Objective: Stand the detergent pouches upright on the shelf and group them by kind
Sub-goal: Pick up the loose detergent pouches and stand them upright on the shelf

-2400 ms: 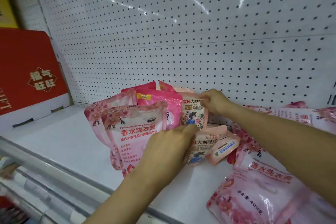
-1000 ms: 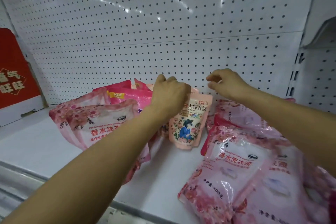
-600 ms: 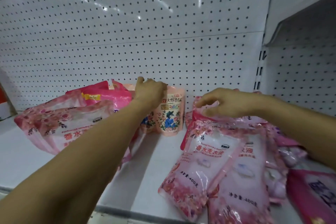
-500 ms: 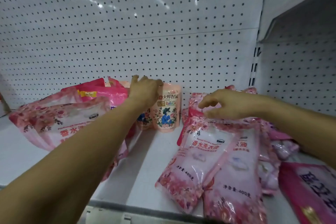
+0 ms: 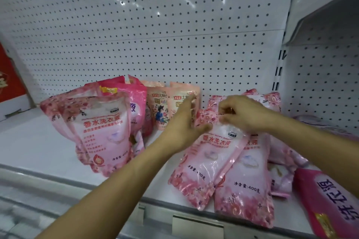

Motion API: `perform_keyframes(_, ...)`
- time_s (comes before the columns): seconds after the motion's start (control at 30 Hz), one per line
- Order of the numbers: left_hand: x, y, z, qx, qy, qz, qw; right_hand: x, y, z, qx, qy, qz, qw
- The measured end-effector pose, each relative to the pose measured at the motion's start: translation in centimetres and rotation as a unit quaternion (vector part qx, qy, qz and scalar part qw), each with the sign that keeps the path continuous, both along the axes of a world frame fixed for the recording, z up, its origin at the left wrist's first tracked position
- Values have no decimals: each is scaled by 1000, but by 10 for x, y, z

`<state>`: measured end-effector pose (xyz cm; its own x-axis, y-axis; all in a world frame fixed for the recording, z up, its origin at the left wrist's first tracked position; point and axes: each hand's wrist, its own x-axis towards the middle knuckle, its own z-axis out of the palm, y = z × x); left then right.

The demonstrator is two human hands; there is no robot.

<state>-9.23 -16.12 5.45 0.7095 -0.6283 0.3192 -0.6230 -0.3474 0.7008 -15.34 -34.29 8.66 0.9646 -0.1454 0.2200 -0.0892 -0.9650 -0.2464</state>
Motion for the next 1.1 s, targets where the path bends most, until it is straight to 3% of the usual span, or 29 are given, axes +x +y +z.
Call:
perform_keyframes(0.07,2,6,11,-64,23,18,998,-3,12,7,-29,-61,11,998)
perform_keyframes(0.23,14,27,37,-175,15,28,984,4,40,26,8,-170,40,985)
perform_keyframes(0.33,20,37,54,-177,-43,49,982,13,46,37,102,-181,95,974)
perform_keyframes(0.47,36,40,78,-144,-106,76,981,15,33,47,245,-102,108,958)
perform_keyframes(0.6,60,31,99,-125,-155,96,975,26,1,26,112,5,18,994)
perform_keyframes(0.67,79,26,106,-113,-166,115,973,27,-5,13,105,62,-5,993)
perform_keyframes(0.77,111,27,114,-56,-178,173,967,25,-4,-6,44,169,-9,985)
perform_keyframes(0.87,129,31,115,86,-201,238,946,31,-7,-19,-20,179,-11,984)
perform_keyframes(1.1,139,51,116,226,-158,221,935,22,-6,-4,76,122,16,989)
